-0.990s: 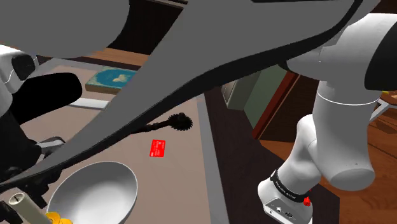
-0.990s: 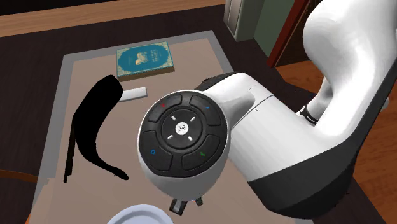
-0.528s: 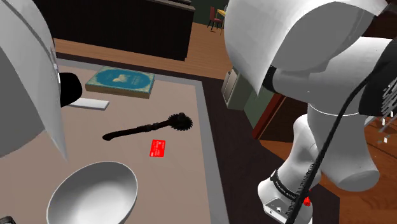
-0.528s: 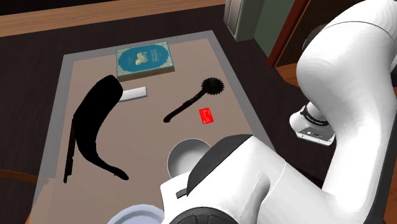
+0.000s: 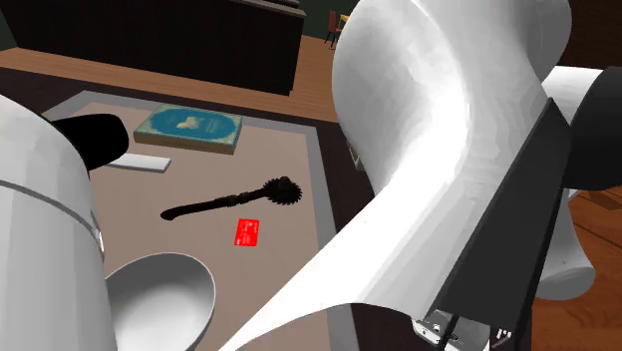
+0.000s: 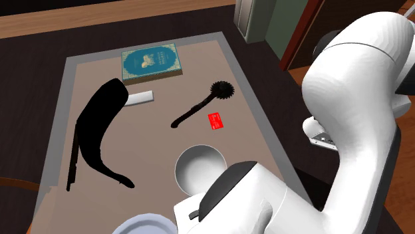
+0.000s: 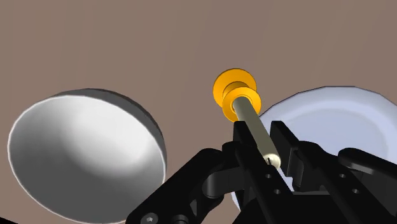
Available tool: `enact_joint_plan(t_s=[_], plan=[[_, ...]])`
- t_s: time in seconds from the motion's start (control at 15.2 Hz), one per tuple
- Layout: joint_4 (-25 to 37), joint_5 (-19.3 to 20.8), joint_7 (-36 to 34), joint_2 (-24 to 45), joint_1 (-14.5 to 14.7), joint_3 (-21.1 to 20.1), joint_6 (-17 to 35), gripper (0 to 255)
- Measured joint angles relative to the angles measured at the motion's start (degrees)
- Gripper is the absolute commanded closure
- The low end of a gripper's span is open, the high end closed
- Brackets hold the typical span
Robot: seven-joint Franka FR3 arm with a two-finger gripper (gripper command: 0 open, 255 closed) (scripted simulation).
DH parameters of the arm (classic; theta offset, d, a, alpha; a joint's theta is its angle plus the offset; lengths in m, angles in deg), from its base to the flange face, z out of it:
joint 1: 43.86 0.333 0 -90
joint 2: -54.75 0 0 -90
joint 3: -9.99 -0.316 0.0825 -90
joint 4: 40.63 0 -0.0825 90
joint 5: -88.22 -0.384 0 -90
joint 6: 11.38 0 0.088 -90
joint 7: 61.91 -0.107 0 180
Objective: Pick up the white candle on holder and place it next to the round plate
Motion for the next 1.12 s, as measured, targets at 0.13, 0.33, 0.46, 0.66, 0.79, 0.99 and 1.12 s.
enact_joint_plan(t_s=[0.13, 0.33, 0.46, 0.66, 0.79, 0.99, 1.12], plan=[[-1.3, 0.1, -0.3, 0.1, -0.2, 0.1, 1.3, 255], [-2.7, 0.5, -0.6, 0.8, -0.3, 0.3, 3.3, 255], [-4.1, 0.7, -0.8, 0.8, -0.6, 0.4, 4.7, 255], [-4.5, 0.8, -0.9, 0.9, -0.6, 0.4, 5.1, 255], [-4.5, 0.8, -0.9, 0.9, -0.6, 0.4, 5.1, 255], [-4.5, 0.8, -0.9, 0.9, -0.6, 0.4, 5.1, 0], [-4.5, 0.8, -0.9, 0.9, -0.6, 0.4, 5.1, 0]])
